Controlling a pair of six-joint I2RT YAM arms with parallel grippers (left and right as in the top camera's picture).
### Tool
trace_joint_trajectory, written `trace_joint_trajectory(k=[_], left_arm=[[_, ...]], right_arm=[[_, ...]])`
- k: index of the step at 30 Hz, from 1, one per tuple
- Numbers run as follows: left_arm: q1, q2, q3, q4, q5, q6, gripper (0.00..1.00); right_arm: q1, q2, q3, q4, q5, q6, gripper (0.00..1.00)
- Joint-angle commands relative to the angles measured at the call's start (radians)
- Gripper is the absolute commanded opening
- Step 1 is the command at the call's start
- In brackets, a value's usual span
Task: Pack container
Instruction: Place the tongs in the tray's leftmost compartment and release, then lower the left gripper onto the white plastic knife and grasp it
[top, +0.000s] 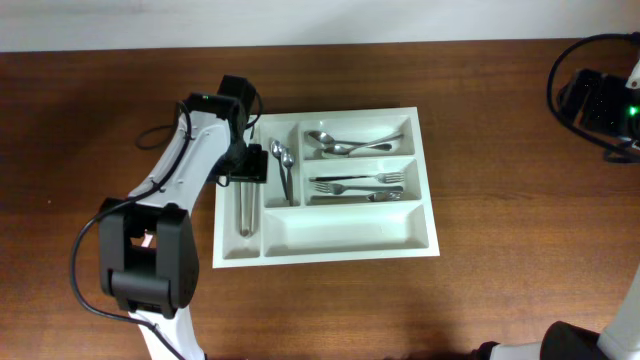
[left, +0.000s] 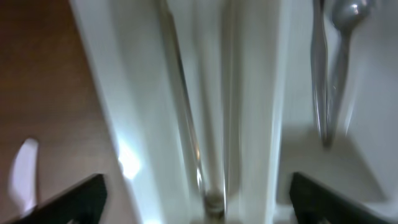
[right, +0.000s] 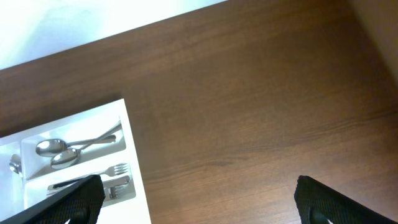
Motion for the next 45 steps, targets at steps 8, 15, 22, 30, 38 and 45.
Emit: trace_joint_trajectory(k=[8,15,22,30,38,45], left_arm=[[0.036,-0.120,0.301,-0.315,-0.153,0.214,0.99],[0.238,-0.120,0.223,-0.319,-0.109,0.286,0.99],[0.430,-0.120,-0.009,-0.076,0.046,0.545,1.00],[0.514,-0.120,-0.222,0.151,0.005,0.698,0.80],[0.554,-0.120,-0.333,0.185,-0.051,0.605,0.76],[0.554,-0.119,-0.434,0.266,-0.072,0.609,0.74]], right_arm=[[-0.003,-0.013,0.009,-0.002,-0.005,-0.003,0.99],[-0.003,-0.013,0.009,-0.002,-0.005,-0.003,0.99],[-0.003,-0.013,0.009,-0.002,-0.005,-0.003,0.99],[-0.003,-0.013,0.009,-0.002,-0.005,-0.003,0.99],[-0.003,-0.013,0.009,-0.002,-0.005,-0.003,0.99],[-0.003,-0.013,0.009,-0.002,-0.005,-0.003,0.98]])
